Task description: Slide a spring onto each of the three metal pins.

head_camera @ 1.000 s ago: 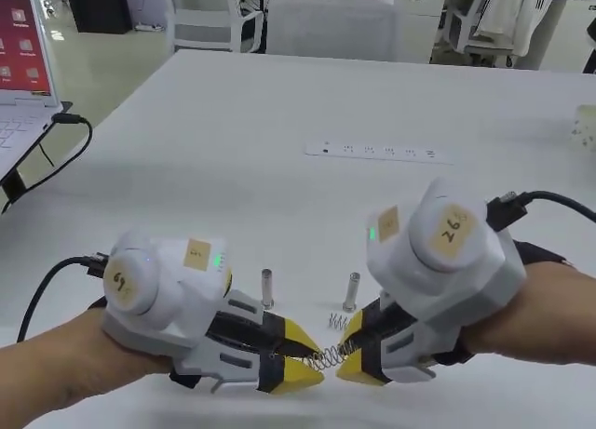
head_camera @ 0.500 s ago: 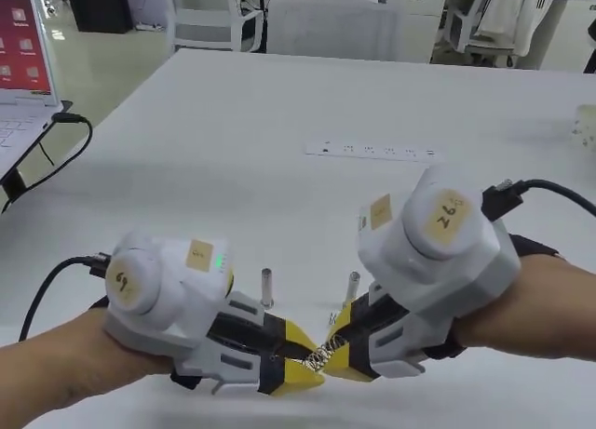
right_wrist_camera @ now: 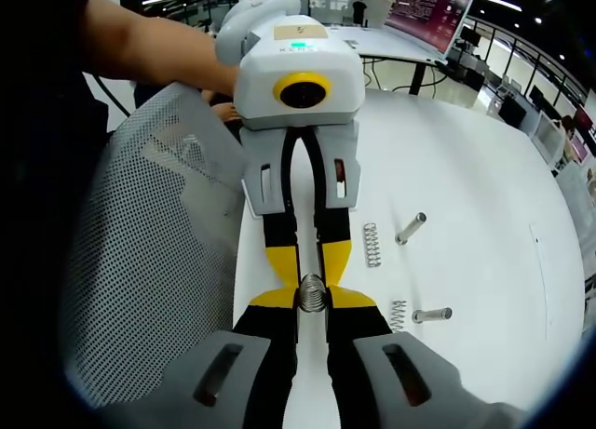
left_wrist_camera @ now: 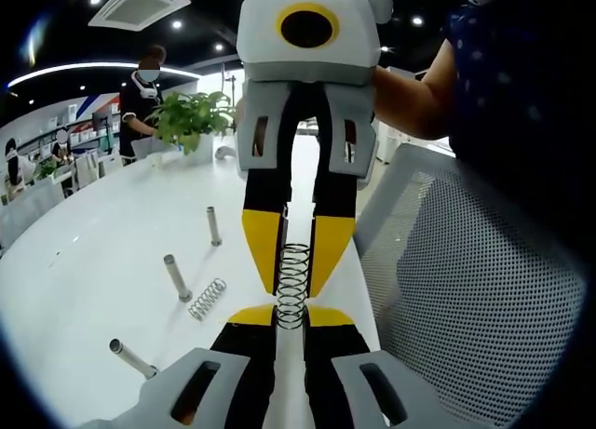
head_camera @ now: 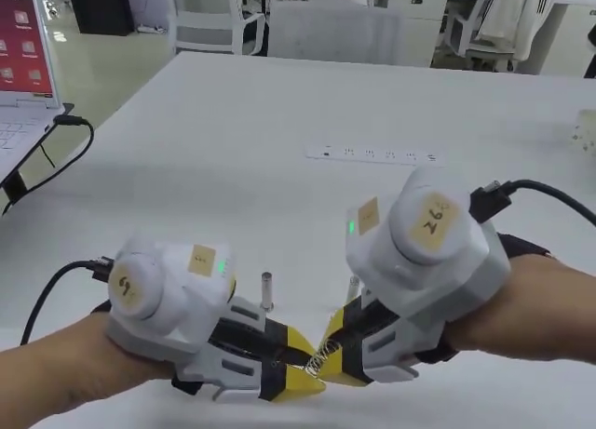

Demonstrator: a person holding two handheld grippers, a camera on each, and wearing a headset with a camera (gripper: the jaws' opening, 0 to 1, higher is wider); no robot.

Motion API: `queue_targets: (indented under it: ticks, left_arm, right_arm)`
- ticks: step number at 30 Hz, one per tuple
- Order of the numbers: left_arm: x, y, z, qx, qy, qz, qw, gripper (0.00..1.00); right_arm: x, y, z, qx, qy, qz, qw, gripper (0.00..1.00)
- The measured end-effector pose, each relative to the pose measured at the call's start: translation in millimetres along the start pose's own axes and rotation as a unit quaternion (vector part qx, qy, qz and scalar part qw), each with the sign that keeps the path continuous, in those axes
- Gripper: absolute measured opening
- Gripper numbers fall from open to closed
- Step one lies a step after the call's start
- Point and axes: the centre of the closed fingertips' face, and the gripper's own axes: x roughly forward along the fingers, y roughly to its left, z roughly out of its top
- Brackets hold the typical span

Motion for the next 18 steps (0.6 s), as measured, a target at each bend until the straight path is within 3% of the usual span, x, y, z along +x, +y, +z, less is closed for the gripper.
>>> queue_targets:
  ticks: [18]
  left_arm:
    - [1.1,0.7,0.5,-0.007,-0.003,0.000,1.0000,0.03]
  right_arm:
    - [0.5,-0.5,1.4,-0.003,0.005,-0.003,1.0000,0.08]
